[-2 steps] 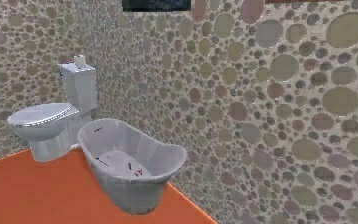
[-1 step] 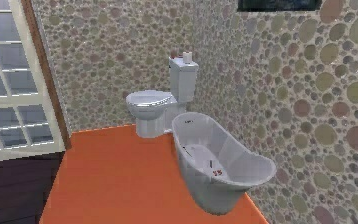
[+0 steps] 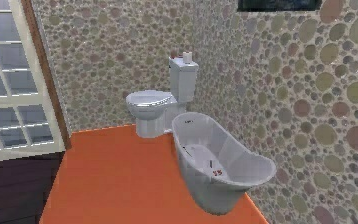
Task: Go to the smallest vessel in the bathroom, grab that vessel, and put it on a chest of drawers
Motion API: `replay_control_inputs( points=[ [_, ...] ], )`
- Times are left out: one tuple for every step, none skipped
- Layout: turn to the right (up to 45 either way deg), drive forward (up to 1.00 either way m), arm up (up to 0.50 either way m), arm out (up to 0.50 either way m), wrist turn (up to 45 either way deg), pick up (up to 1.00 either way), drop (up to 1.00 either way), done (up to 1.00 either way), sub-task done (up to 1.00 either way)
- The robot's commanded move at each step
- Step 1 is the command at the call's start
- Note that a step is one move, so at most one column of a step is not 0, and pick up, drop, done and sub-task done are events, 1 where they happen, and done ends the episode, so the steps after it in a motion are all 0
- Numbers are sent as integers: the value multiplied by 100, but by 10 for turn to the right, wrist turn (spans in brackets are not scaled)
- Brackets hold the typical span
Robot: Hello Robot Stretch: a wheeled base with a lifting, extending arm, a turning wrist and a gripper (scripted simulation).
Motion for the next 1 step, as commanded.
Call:
replay_control_inputs(
  points=[
    [0, 0, 0, 34, 0, 0, 0, 0, 0]
  ],
)
